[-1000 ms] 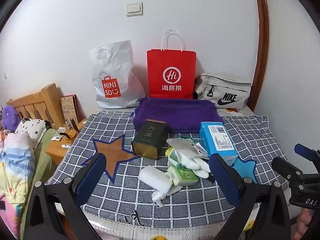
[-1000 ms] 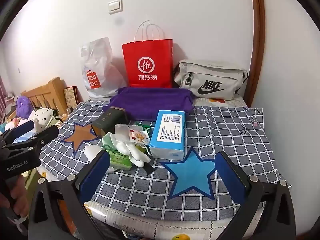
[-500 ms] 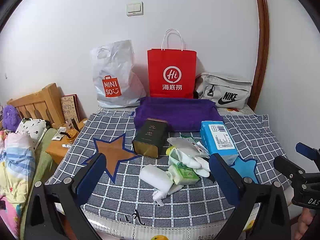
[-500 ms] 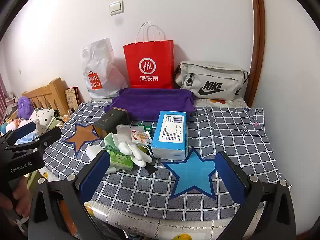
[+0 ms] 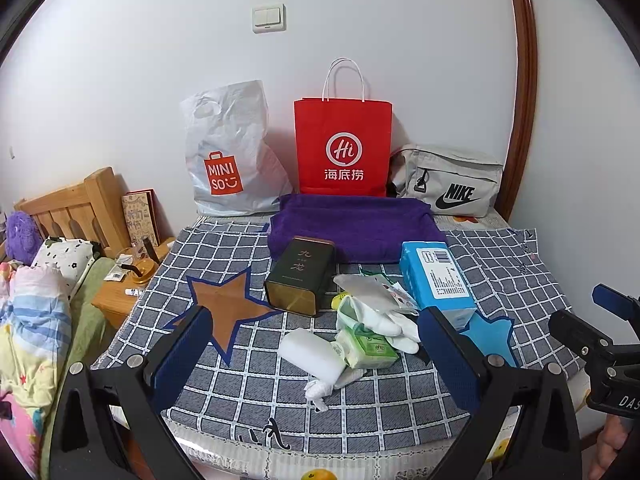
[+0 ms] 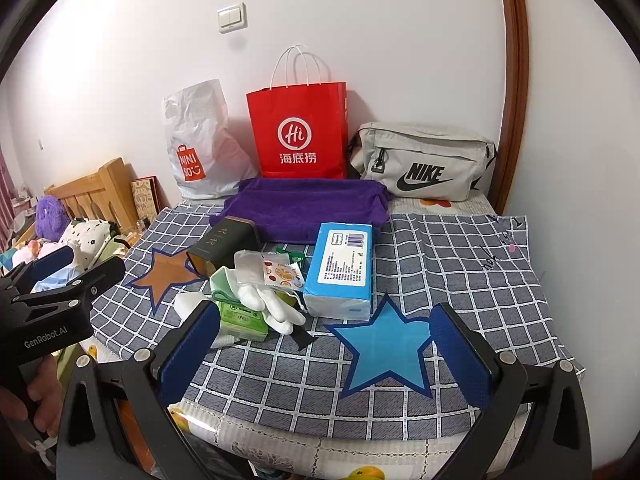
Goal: Organize soft objects
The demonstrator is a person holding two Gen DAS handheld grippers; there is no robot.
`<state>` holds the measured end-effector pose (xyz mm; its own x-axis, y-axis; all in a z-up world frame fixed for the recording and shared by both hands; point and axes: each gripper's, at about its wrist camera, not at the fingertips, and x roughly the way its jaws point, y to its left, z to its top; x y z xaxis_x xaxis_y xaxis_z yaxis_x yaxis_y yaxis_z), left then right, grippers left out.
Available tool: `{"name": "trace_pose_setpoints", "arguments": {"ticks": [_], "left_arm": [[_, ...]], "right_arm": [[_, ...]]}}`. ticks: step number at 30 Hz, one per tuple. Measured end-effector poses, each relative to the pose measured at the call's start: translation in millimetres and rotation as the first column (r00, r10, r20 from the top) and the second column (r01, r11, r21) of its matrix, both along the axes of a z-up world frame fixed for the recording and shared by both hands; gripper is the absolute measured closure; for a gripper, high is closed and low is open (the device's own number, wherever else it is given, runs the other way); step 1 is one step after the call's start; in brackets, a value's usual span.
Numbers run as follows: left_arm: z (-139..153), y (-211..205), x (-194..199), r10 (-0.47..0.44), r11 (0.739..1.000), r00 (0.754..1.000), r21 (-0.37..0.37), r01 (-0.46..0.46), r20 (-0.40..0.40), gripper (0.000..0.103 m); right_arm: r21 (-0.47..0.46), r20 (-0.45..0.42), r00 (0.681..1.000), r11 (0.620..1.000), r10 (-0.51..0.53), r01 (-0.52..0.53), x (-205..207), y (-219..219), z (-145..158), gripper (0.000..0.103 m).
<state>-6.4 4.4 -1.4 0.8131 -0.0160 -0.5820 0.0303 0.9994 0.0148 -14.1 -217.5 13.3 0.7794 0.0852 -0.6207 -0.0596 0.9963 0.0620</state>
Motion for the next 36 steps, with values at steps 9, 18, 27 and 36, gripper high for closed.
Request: {"name": "trace_pose_setpoints", "arguments": {"ticks": [9,18,27,36], "left_arm": [[-0.2,-0.5,0.0,0.0,1.0,1.0,0.001,0.0,0.0,0.0],[-0.6,-1.1,-0.5,0.0,1.0,1.0,0.0,0.0,-0.001,0.0],[-0.4,-3.9,-4.4,0.001,1.0,1.0,0.004,-0.001,0.0,0.0],[-0.2,-3.7,-4.3,0.0,1.0,1.0,0.004,0.0,0.001,0.0]], "right_arm": [[0.005,0.0,1.0,1.0,-0.001,0.001,-0.7,-1.1,0.4,0.0],[0.007,0.0,1.0,1.0,0.0,0.0,-0.8,-1.8,0.3,0.0],[0.01,0.0,1.0,1.0,0.0,0.0,-1.3,-2.1,0.8,0.0],[0.01,0.002,1.0,1.0,0.001,-0.001,-1.6,-2.4,0.5,0.0]]}}
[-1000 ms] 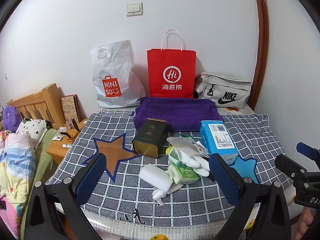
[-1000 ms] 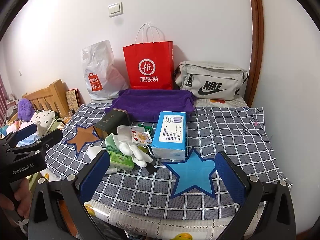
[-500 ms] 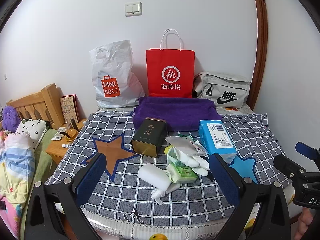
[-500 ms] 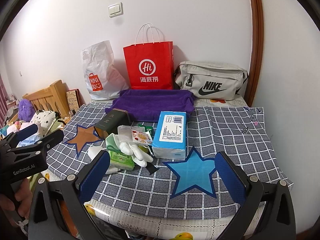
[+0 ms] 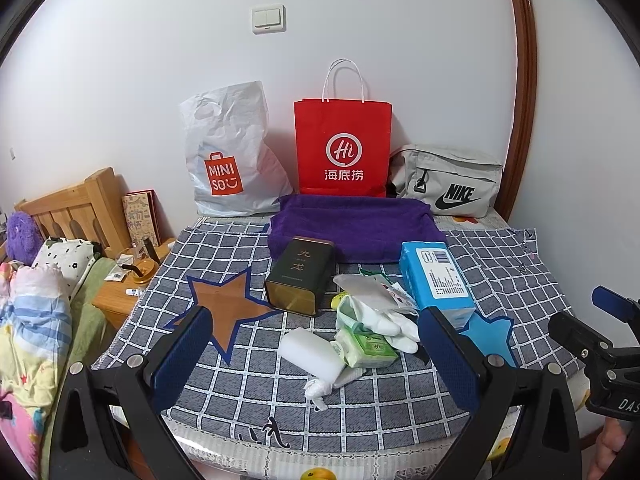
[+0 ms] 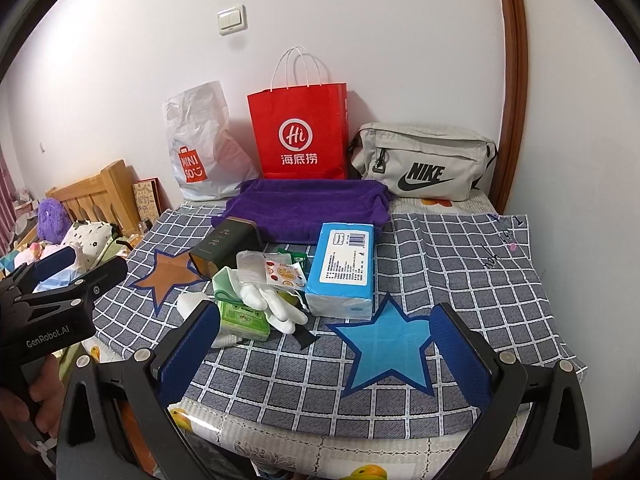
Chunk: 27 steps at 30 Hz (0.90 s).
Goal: Organize soft objects
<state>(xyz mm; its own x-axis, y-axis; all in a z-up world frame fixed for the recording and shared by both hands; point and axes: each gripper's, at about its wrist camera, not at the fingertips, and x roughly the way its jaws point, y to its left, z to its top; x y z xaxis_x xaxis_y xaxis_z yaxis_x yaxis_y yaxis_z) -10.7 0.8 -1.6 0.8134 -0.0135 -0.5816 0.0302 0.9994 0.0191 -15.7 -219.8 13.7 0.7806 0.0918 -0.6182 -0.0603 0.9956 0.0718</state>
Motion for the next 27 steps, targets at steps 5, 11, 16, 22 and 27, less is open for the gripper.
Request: {"name": "trace_pose_setpoints", "arguments": {"ticks": [5,11,16,22,27], "left_arm": [[0,0,0,-0.001,1.0,1.0,0.001,0.001,0.0,0.0],[2,0,2,-0.006,1.0,1.0,0.002,0.006,0.0,0.0],[4,-1,4,-0.006,1.0,1.0,0.005,0.006,-0.002,0.0],[4,-1,4,-0.008,1.0,1.0,0.017,0.008,0.001,0.0],[-6,9,17,-0.005,1.0,0.999,0.01,0.005,-0.032,0.0]], "right_arm": [[0.0,0.001,1.0,1.0,0.0,0.0,0,0,1,0.0],[0.0,0.003,1.0,1.0,0.002,-0.002,1,2,3,0.0],[0.001,0.012,1.0,1.0,0.004,-0.004,0,1,4,0.0],[0.002,0.015,1.0,1.0,0.015,-0.015,2,3,2,0.0],[0.003,0.012,1.0,1.0,0.019,-0.019,12,4,-4,0.0]]}}
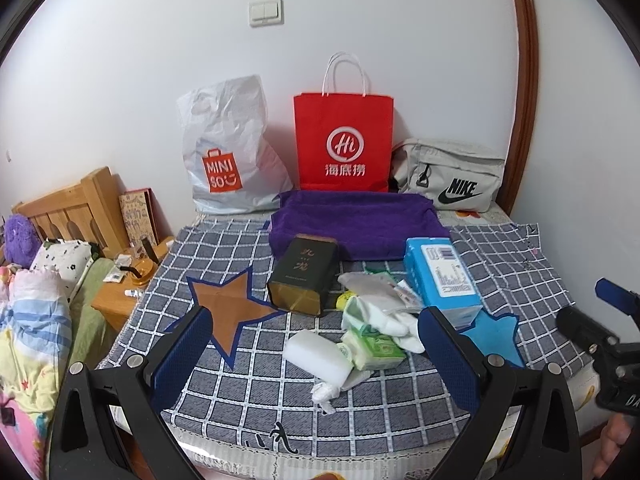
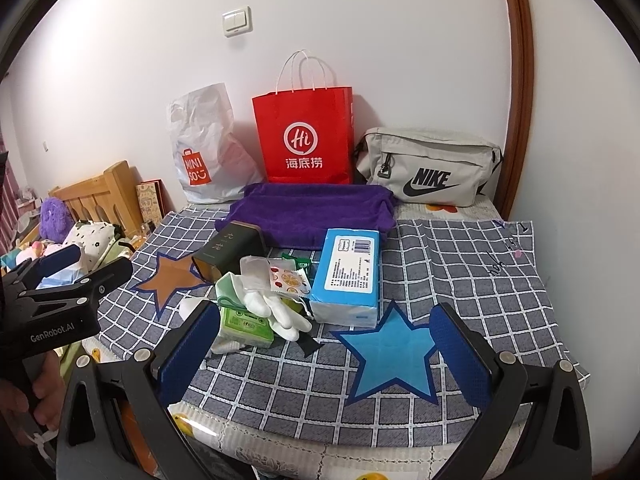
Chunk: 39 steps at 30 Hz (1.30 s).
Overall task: Organize soft objects
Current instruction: 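Grasp the white foam block with the left tool while the right tool grasps the fruit-printed sachet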
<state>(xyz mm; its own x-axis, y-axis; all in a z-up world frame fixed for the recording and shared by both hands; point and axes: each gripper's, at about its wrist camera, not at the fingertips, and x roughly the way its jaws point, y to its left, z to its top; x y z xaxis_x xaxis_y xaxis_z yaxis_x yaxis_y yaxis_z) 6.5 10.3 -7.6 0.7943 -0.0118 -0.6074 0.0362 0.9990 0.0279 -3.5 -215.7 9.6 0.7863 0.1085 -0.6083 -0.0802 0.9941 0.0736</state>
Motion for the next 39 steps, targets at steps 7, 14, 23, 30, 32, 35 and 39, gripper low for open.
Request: {"name": "trace_pose_setpoints", "arguments": {"ticks": [7,14,23,30,32,35,39], "left_arm": [[-34,22,23,0.015,1.0,0.997,-0.01,-0.016,-0.08,0.0],[-72,29,39,-0.004,1.0,0.989,0.008,0.006,-0.15,0.0],[-117,17,51,-0.113,0.989,0.968,0.064,0.13,-0.223,0.0],[-138,3,61,-0.175,0.969,0.956,0.129,0.209,-0.236,0.0],[-142,4,67,-0.182,0.969,0.953,0.118,0.215,-0.24,0.0],[-147,5,77,-0.198,0.97,0.95,0.088,0.225,-0.242,0.0],[-152,3,87,-0.248,0.965,0.94,0.03,0.262,-0.236,0.011]], "right_arm": [[0.005,-0.036,0.999,1.0,0.013,-0.013,19,3,-23,0.0],[0.014,-0.113,0.993,1.0,0.024,-0.023,44,8,-58,0.0],[0.014,-0.192,0.981,1.0,0.029,-0.026,69,10,-94,0.0],[-0.011,-0.222,0.974,0.999,0.039,-0.043,74,11,-108,0.0],[-0.017,-0.223,0.974,0.999,0.043,-0.048,74,12,-109,0.0],[0.0,-0.217,0.973,0.997,0.077,-0.079,75,15,-111,0.0],[0.009,-0.219,0.965,0.99,0.142,-0.143,78,26,-116,0.0]]}}
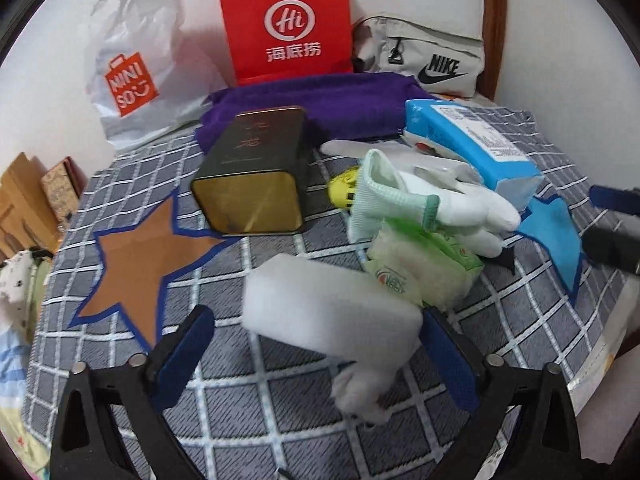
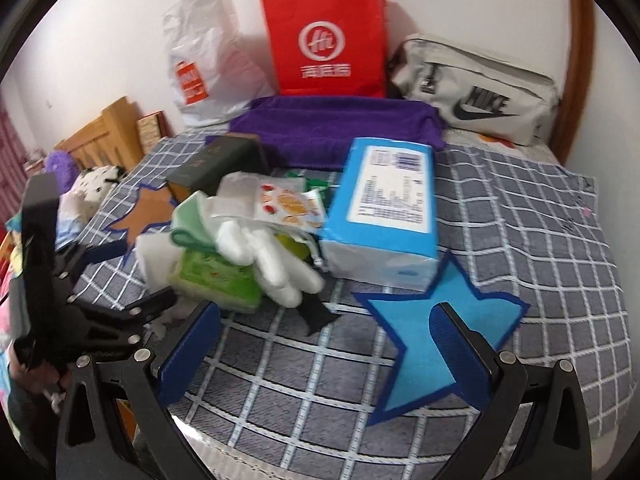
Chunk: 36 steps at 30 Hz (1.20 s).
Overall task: Organize soft objects
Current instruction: 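Grasp the white foam block with the left tool while the right tool grasps the fruit-printed sachet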
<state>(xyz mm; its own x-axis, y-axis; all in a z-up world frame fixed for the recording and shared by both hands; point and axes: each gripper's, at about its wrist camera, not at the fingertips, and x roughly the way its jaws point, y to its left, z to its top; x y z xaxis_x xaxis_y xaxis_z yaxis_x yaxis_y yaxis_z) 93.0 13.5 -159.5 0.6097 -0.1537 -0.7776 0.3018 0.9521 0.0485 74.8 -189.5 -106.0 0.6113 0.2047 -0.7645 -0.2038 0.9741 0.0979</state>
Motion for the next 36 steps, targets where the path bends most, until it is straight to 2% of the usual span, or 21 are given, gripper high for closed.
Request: {"name": "trace_pose_setpoints", "arguments": {"ticks": [2,5,9,14,18,21,26,27,31,33,34,35,36], "left_arm": [[-1,0,3,-0.015,1.0,1.0,-0.026,0.015,-0.008,0.023],[1,4,4,-0.024,0.998,1.0,-0.054,0.024,0.001,0.024],[11,19,0,0.001,0.999,1.0,-0.052,0.0,0.028,0.024],[22,51,4,0.098,0.993,0.994,-0.075,-0.095,0.042,0.024],[18,67,13,0.162,0.983,0.986,-0.087,-0.159,0.034,0.024],[11,74,19,0.187,0.978,0.982,-0.101,-0.185,0.019,0.024],[5,83,26,0.199,0.971,0.98,-0.136,-0.198,-0.005,0.024],[4,84,26,0.201,0.97,0.98,-0.14,-0.2,-0.008,0.024],[2,87,29,0.203,0.966,0.979,-0.157,-0.204,-0.021,0.024],[1,87,31,0.203,0.965,0.979,-0.163,-0.205,-0.027,0.024],[0,87,31,0.201,0.965,0.979,-0.163,-0.203,-0.027,0.024],[0,86,31,0.199,0.966,0.98,-0.163,-0.2,-0.027,0.024],[0,86,31,0.197,0.966,0.98,-0.162,-0.199,-0.027,0.024]], "right_arm": [[-0.007,-0.002,1.0,1.0,0.027,-0.027,3,8,-4,0.0],[-0.004,-0.003,0.999,0.999,0.043,-0.043,9,17,-6,0.0],[-0.009,0.015,0.999,0.999,0.048,-0.048,20,23,0,0.0],[0.004,0.068,0.998,1.0,0.011,-0.011,40,20,14,0.001],[0.014,0.082,0.997,1.0,-0.006,0.005,64,22,17,0.004],[0.006,0.048,0.999,1.0,0.002,-0.002,83,32,11,0.012],[0.003,-0.01,0.999,0.999,0.048,-0.048,106,54,-7,0.018],[-0.013,-0.025,0.998,0.999,0.049,-0.05,109,57,-11,0.024],[-0.033,-0.089,0.995,0.999,0.035,-0.038,118,57,-25,0.06],[-0.051,-0.075,0.997,0.998,0.018,-0.022,117,56,-25,0.068],[-0.045,-0.067,0.997,0.999,0.025,-0.028,115,55,-23,0.078],[-0.04,-0.059,0.998,0.999,0.03,-0.032,114,54,-22,0.08],[-0.036,-0.047,0.998,0.999,0.034,-0.036,112,53,-19,0.089]]}}
